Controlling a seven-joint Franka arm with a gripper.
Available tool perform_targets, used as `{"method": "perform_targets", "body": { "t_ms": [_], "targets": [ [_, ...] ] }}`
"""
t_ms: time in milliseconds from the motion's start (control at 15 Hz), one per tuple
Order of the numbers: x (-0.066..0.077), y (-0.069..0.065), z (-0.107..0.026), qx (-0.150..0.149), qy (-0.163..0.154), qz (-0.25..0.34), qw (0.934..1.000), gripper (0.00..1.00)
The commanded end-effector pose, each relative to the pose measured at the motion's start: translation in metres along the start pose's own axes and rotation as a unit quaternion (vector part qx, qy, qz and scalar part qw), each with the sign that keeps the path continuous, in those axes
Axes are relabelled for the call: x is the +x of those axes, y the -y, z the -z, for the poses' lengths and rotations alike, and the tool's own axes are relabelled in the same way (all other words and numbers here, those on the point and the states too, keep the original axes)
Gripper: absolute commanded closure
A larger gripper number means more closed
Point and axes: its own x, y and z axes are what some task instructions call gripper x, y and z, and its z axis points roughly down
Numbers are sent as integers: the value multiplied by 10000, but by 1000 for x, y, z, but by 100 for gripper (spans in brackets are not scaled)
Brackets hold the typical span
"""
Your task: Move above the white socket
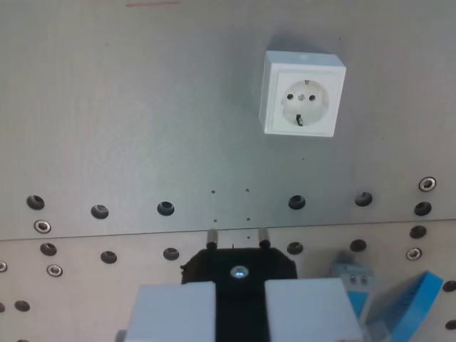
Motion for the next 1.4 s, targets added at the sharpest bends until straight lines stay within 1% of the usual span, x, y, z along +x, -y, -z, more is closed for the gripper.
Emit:
{"method": "perform_targets", "body": {
  "t_ms": [67,333,600,1400],
  "targets": [
    [-2,-5,-10,-21,-249,-43,9997,100],
    [-3,-8,-20,-35,-351,-37,9994,100],
    [-5,-13,-35,-50,-436,-40,9990,100],
    [-11,-30,-92,-79,-458,-97,9989,100]
  ]
}}
